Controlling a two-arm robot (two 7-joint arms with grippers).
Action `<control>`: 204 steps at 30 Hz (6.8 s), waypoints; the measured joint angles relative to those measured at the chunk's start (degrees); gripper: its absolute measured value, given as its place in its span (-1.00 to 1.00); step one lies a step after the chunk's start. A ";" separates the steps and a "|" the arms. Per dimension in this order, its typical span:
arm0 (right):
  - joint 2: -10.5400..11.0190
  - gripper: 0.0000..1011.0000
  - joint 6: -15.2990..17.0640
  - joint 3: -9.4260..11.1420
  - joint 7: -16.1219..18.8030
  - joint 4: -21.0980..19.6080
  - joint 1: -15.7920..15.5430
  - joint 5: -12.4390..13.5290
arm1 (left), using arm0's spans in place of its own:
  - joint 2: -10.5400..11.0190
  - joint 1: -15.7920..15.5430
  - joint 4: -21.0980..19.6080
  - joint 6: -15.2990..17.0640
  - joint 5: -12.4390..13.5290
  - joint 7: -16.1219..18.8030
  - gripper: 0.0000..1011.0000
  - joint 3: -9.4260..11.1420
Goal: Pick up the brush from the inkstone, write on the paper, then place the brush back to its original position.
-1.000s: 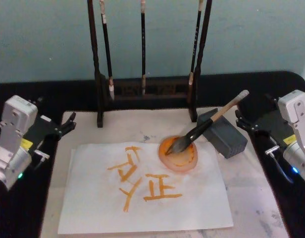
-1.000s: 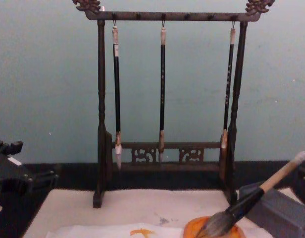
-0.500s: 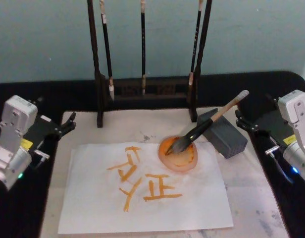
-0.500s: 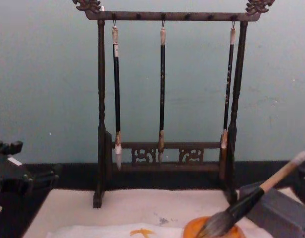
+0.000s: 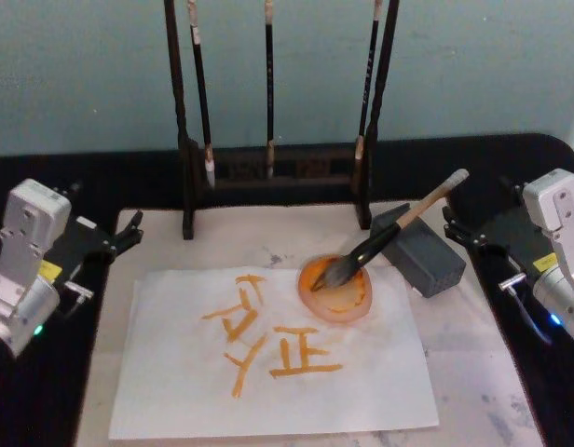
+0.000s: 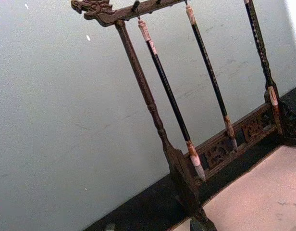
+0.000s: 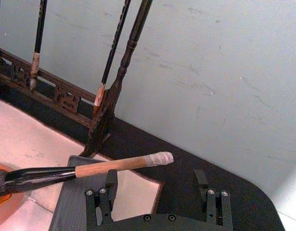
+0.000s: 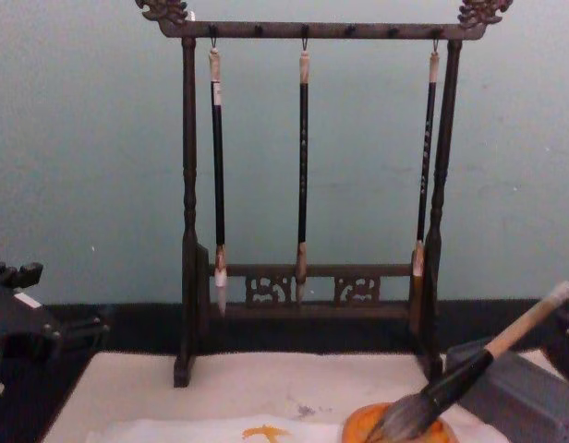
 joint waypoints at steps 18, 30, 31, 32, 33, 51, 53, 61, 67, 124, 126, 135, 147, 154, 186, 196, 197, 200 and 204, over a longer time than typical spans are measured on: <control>0.00 0.98 0.00 0.00 0.00 0.00 0.00 0.00 | 0.00 0.00 0.00 0.00 0.00 0.00 1.00 0.00; -0.23 0.98 0.16 0.68 0.57 -0.22 -0.26 0.20 | 0.00 0.00 0.00 0.00 0.00 0.00 1.00 0.00; -0.29 0.98 0.25 0.91 0.76 -0.36 -0.35 0.42 | 0.00 0.00 0.00 0.00 0.00 0.00 1.00 0.00; -0.37 0.98 0.44 1.22 1.10 -0.52 -0.48 0.90 | 0.00 0.00 0.00 0.00 0.00 0.00 1.00 0.00; -0.44 0.98 0.70 1.56 1.50 -0.70 -0.62 1.50 | 0.00 0.00 0.00 0.00 0.00 0.00 1.00 0.00; -7.36 0.98 22.22 14.13 11.02 -3.92 -2.68 29.99 | 0.00 0.00 0.00 0.00 0.00 0.00 1.00 0.00; -8.24 0.98 24.65 15.02 10.88 -3.60 -2.32 32.57 | 0.00 0.00 0.00 0.00 0.00 0.00 1.00 0.00; -13.03 0.98 34.57 18.63 7.21 0.03 0.64 44.86 | 0.00 0.00 0.00 0.00 0.00 0.00 1.00 0.00; -14.83 0.98 35.32 19.10 6.56 2.55 2.47 47.95 | 0.00 0.00 0.00 0.00 0.00 0.00 1.00 0.00; -16.08 0.79 32.41 13.24 11.69 19.09 13.57 52.66 | 0.00 0.00 0.00 0.00 0.00 0.00 1.00 0.00; -16.09 0.66 32.42 13.26 11.69 19.07 13.56 52.66 | 0.00 0.00 0.00 0.00 0.00 0.00 1.00 0.00; -16.12 0.13 32.47 13.32 11.65 19.02 13.51 52.65 | 0.00 0.00 0.00 0.00 0.00 0.00 1.00 0.00; -16.12 -0.58 32.50 13.35 11.63 19.00 13.51 52.65 | 0.00 0.00 0.00 0.00 0.00 0.00 1.00 0.00; -16.12 -0.65 32.49 13.35 11.63 18.99 13.51 52.65 | 0.00 0.00 0.00 0.00 0.00 0.00 1.00 0.00; -11.83 -0.65 25.10 9.72 12.70 2.02 7.96 52.40 | 0.00 0.00 0.00 0.00 0.00 0.00 1.00 0.00; -7.59 -0.65 16.91 5.71 13.06 -8.92 3.88 44.06 | 0.00 0.00 0.00 0.00 0.00 0.00 1.00 0.00; -7.32 -0.65 16.08 5.29 13.27 -9.45 3.76 42.97 | 0.00 0.00 0.00 0.00 0.00 0.00 1.00 0.00; -6.56 -0.65 13.18 3.65 14.11 -11.24 3.35 38.48 | 0.00 0.00 0.00 0.00 0.00 0.00 1.00 0.00; -6.12 -0.65 9.20 1.52 15.33 -12.88 2.93 31.66 | 0.00 0.00 0.01 0.00 0.00 0.00 1.00 0.00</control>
